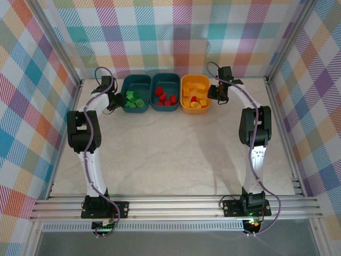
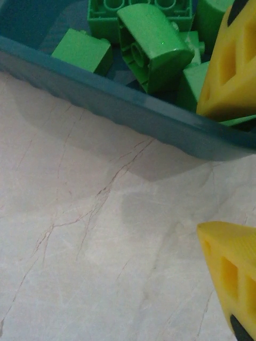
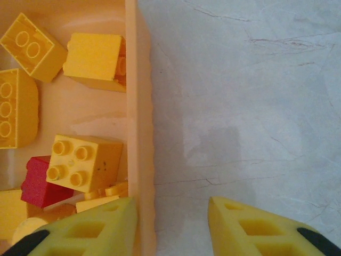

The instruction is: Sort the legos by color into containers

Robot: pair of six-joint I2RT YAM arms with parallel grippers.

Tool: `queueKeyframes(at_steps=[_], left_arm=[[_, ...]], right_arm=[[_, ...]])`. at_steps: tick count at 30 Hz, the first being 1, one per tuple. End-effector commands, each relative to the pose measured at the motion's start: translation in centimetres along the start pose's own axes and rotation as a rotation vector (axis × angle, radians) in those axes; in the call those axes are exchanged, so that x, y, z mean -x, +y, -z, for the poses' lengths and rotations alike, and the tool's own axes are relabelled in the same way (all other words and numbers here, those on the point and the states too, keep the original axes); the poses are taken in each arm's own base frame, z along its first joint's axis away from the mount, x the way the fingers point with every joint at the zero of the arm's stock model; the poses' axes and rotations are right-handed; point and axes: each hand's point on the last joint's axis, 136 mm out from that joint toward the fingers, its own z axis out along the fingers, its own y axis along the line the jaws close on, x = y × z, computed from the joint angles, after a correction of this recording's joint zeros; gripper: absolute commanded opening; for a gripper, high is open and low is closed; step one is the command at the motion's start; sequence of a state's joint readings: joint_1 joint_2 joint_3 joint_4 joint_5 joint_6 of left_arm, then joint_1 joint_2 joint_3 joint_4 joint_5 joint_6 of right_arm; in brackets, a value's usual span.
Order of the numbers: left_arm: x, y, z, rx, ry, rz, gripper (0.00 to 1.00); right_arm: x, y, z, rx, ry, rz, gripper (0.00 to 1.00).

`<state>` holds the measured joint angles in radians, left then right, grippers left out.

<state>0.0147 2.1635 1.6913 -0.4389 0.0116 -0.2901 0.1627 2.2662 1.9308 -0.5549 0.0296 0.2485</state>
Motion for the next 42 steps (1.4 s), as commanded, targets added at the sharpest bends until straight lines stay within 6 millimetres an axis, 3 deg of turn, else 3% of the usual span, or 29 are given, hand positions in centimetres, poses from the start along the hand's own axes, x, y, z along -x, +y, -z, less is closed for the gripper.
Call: queueKeyframes(at_steps=[1,5,7,8,11,15,17,20,23,26,28,29,31,33,37,39,42], left_arm=[[0.8,-2.0,2.5,-0.098,-0.022,0.000,0.54],[1.0,-2.7,3.4,-0.136,-0.023,0.001,0.59],[1.4,-2.1,4.4,-0.102,-0.047,0.009,0.66],[1.6,-1.7,5.3,-0.079,-0.069,0.015,0.73],[2.7,-1.3,9.2,-0.071,-0.159,0.026,0.96],[3.2,-2.0,16.0,-0.122,-0.290,0.037,1.00],[2.6,-2.5,19.3,-0.139,-0.360,0.027,1.00],[-0.2,-2.8,24.0,-0.131,-0.475,0.015,0.99],[-3.9,-5.6,27.9,-0.204,-0.598,-0.115,1.00],[-8.2,-6.4,27.3,-0.195,-0.608,-0.191,1.00],[-9.9,-5.3,25.1,-0.141,-0.576,-0.222,1.00],[-10.1,-4.1,24.3,-0.072,-0.568,-0.221,1.00],[-10.6,-2.1,22.7,0.082,-0.496,-0.325,1.00],[-10.8,-0.2,21.6,0.159,-0.428,-0.366,1.00],[-10.9,1.6,20.3,0.062,-0.617,-0.405,1.00],[-11.4,3.4,19.5,0.078,-0.696,-0.404,1.00],[-12.1,4.4,17.1,-0.021,-0.700,-0.306,1.00]], right_arm=[[-1.9,0.7,-1.8,0.034,0.076,0.000,0.39],[-1.7,0.8,-0.9,0.032,0.065,0.002,0.41],[-1.4,0.7,0.2,0.027,0.048,0.007,0.48],[-1.1,0.7,1.0,0.022,0.032,0.008,0.57],[0.0,0.6,4.0,0.003,-0.031,0.010,0.71],[1.7,-0.6,9.4,-0.079,-0.175,-0.025,0.86],[1.7,-0.5,12.1,-0.063,-0.229,-0.038,0.89],[0.7,1.4,17.1,0.060,-0.348,-0.035,0.92],[-2.6,4.0,20.5,0.210,-0.465,0.015,1.00],[-6.7,4.0,18.6,0.318,-0.547,-0.084,1.00],[-8.8,2.0,16.4,0.256,-0.533,-0.128,1.00],[-9.5,1.3,15.9,0.213,-0.510,-0.126,1.00],[-10.5,2.7,16.4,0.270,-0.560,0.102,1.00],[-10.8,3.2,17.5,0.291,-0.646,0.225,1.00],[-12.7,2.3,18.5,0.209,-0.700,0.439,1.00],[-13.6,1.4,18.2,0.157,-0.669,0.484,1.00],[-15.1,0.1,17.0,0.117,-0.625,0.511,1.00]])
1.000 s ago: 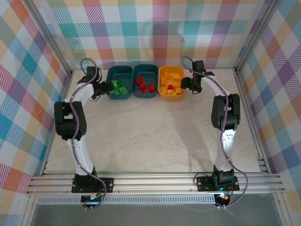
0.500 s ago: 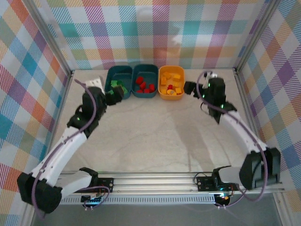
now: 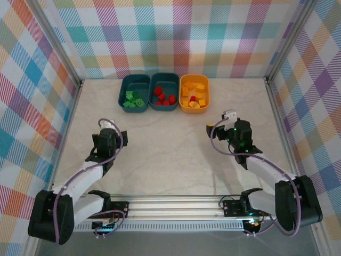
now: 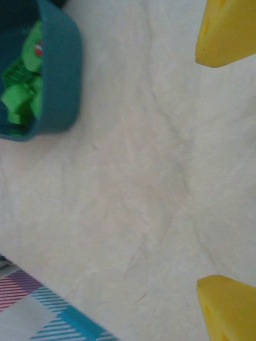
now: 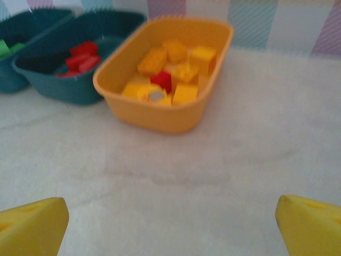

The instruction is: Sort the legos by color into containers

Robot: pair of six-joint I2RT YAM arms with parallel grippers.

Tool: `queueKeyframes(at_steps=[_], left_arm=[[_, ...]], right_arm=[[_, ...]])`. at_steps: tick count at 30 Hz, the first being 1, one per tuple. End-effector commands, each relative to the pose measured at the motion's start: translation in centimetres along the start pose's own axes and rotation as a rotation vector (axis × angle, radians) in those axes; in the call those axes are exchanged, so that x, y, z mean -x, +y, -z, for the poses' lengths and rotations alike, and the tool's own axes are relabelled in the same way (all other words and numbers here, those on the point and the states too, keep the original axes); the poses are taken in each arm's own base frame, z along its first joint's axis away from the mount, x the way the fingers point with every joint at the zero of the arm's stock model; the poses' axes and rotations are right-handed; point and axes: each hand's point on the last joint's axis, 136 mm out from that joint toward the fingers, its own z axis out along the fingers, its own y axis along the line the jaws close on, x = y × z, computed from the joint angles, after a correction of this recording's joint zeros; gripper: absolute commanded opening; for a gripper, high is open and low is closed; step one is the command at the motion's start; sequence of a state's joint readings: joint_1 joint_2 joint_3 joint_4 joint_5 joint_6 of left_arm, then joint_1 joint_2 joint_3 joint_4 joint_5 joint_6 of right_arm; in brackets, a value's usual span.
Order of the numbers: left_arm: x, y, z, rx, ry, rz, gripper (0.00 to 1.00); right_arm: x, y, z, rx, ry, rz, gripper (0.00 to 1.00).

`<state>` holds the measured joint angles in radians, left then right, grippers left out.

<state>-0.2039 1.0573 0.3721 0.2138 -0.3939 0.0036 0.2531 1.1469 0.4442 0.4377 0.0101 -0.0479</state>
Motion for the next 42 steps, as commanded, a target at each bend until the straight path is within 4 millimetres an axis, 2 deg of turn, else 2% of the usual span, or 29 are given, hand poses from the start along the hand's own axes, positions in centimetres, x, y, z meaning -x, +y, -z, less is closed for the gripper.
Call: queueKeyframes(at_steps=[1,4,7,9,13,16,17,18,21,42], left_arm=[[3.5,-0.3,-1.1,-0.076,-0.216,0.132,1.00],[2.7,-0.7,-3.1,-0.071,-0.203,0.116,1.00],[2.2,-1.4,-5.2,-0.075,-0.165,0.082,1.00],[1.2,-0.5,-6.7,-0.014,-0.182,0.118,1.00],[1.0,-2.0,-7.6,-0.097,-0.117,0.078,1.00],[0.9,-1.7,-7.6,-0.090,-0.112,0.092,1.00],[0.9,-1.7,-7.6,-0.090,-0.115,0.093,1.00],[0.9,-1.7,-7.6,-0.091,-0.113,0.093,1.00],[1.0,-1.7,-7.6,-0.090,-0.115,0.092,1.00],[1.0,-1.8,-7.6,-0.091,-0.115,0.089,1.00]], right_arm=[[-1.4,-0.9,0.1,-0.036,0.008,0.125,1.00],[-3.3,-1.9,-0.4,-0.059,0.021,0.101,1.00],[-3.4,-2.9,-0.9,-0.074,-0.032,0.064,1.00],[-3.3,-3.6,-1.4,-0.086,-0.034,0.064,1.00],[-3.2,-5.5,-1.5,-0.121,-0.034,0.013,1.00],[-5.2,-7.7,-1.9,-0.175,-0.099,-0.068,1.00],[-4.6,-8.2,-1.9,-0.194,-0.152,-0.068,1.00],[-5.2,-8.5,-1.8,-0.207,-0.096,-0.090,1.00],[-5.6,-10.2,-3.4,-0.253,0.014,-0.157,1.00],[-5.5,-9.7,-3.5,-0.218,0.012,-0.147,1.00]])
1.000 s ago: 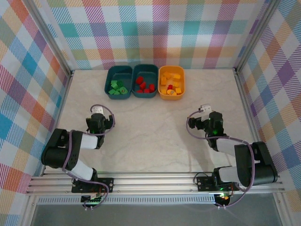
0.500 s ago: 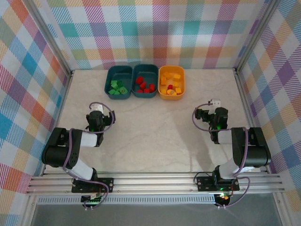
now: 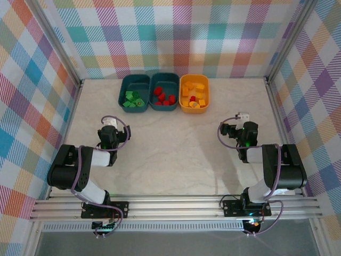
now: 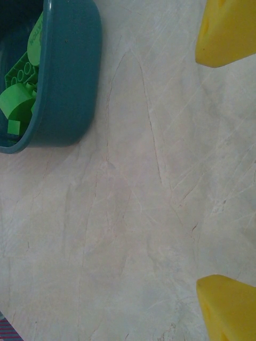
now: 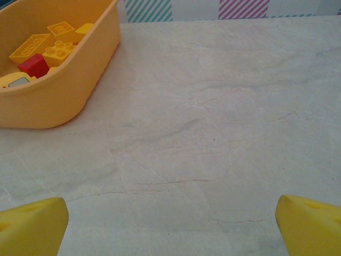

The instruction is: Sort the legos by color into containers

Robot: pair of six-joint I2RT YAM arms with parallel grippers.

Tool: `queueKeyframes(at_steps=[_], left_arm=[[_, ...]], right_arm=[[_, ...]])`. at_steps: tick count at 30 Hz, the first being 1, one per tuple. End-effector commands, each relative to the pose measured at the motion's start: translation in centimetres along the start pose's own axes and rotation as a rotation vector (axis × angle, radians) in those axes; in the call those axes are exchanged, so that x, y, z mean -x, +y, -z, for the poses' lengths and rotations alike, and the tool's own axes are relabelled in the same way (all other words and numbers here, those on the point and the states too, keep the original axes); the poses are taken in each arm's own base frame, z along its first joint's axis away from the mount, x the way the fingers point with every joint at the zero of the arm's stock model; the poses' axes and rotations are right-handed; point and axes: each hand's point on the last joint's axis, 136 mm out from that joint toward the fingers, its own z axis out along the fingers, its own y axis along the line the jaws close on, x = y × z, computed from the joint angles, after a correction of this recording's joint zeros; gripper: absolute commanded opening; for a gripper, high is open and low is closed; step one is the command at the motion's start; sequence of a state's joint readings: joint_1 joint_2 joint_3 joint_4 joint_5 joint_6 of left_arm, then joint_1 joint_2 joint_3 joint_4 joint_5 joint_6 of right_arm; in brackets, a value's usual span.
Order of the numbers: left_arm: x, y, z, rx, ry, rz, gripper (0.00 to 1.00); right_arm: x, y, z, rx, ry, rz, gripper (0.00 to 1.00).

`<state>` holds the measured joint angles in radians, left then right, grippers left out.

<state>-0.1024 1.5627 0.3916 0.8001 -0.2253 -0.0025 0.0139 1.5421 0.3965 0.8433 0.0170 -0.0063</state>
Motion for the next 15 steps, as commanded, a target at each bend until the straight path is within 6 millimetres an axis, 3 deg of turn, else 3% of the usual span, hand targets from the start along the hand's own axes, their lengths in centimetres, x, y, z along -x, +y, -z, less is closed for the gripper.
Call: queueKeyframes(at_steps=[1,15], left_arm=[[1.45,0.01,-0.16,-0.004,-0.045,0.002,1.00],[1.42,0.05,-0.23,-0.008,-0.040,0.006,1.00]], right_arm=[[0.61,0.16,-0.03,0.013,-0.013,-0.017,1.00],[0.62,0.15,-0.02,0.013,-0.013,-0.017,1.00]])
